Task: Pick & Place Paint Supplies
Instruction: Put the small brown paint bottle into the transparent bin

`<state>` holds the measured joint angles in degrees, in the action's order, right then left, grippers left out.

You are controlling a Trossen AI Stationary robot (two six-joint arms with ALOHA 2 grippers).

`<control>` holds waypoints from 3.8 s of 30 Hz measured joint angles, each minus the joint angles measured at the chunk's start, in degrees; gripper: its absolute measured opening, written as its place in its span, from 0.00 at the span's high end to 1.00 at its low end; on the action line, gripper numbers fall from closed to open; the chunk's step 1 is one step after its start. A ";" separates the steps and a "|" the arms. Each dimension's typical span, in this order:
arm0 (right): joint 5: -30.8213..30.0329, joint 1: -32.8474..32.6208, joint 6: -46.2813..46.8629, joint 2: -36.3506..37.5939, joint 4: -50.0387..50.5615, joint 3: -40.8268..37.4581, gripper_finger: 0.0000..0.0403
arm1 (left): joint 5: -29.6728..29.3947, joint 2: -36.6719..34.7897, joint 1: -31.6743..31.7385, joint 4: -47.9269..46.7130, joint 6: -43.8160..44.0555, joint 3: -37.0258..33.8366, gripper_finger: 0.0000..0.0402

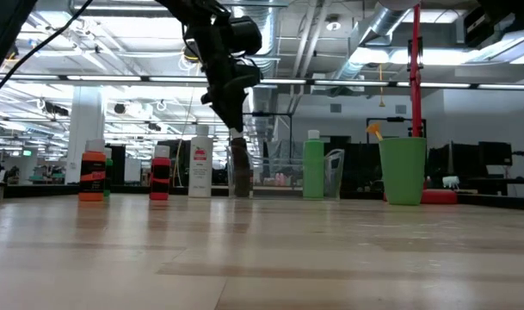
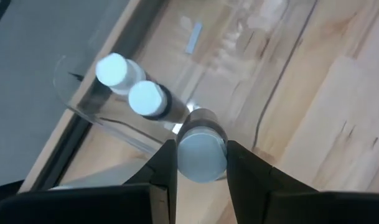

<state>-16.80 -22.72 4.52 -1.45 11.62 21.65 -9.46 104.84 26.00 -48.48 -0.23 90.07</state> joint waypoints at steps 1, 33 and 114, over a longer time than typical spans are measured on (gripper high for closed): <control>0.00 0.00 0.00 0.00 0.00 0.00 0.95 | -0.16 -0.02 0.00 0.21 0.00 0.02 0.79; 0.00 0.01 -0.01 0.01 0.00 0.00 0.95 | -2.70 2.82 -0.50 4.61 -1.13 -0.40 0.79; 0.00 0.00 0.02 0.02 0.02 -0.02 0.95 | -3.73 4.72 0.20 8.62 -2.99 -4.03 0.72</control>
<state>-16.80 -22.72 4.54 -1.43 11.64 21.63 -13.19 109.56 26.20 -39.86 -3.22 86.04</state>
